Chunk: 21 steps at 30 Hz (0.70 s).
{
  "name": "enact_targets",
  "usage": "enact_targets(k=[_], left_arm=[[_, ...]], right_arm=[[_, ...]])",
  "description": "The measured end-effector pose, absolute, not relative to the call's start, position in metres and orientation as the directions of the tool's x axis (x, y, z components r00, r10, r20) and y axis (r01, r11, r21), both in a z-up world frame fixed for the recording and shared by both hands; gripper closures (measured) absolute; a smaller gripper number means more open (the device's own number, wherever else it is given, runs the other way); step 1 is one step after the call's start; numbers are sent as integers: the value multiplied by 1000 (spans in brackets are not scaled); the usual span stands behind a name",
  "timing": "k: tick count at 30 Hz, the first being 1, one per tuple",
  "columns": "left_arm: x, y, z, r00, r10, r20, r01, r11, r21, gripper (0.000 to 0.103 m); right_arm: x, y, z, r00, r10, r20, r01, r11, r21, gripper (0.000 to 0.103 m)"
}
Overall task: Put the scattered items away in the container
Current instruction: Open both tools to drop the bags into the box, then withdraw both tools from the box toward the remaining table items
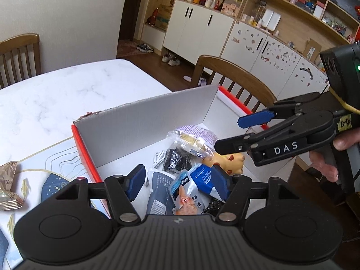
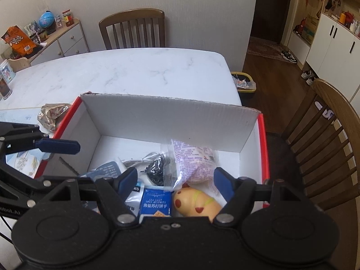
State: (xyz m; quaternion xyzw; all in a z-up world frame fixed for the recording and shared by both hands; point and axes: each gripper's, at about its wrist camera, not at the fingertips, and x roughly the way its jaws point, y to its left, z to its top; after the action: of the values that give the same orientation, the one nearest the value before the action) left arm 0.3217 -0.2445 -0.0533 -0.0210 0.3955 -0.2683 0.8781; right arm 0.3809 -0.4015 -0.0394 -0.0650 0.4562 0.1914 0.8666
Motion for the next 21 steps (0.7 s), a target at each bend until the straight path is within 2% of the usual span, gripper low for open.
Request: enact_targets(k=[6,8,12,16,21], left_arm=[[311,-241,-46,565,-481,-670,449,861,-240,29],[307,-239,-44,572,-482,-664,448,861,-240,18],[303,-234,-42,595,-475,-648,433,869,-240,13],[297,-232,-36,621,-462,-633,424,877,-225,1],[291,-227,-30,640,-464,-612,422,878,-225,0]], right_arm=[[367,-401,-32,518,301,-800,-398,913,85,24],[362,-400,-29,523,303,-797,-406,910,79,22],[351,-400,-25,538,309,-785,-406,910,80,20],[341,-402,-20,552,318,-771,-402,911,89,20],[329,-400,-14,575,326,-750,-402,912,88,19]])
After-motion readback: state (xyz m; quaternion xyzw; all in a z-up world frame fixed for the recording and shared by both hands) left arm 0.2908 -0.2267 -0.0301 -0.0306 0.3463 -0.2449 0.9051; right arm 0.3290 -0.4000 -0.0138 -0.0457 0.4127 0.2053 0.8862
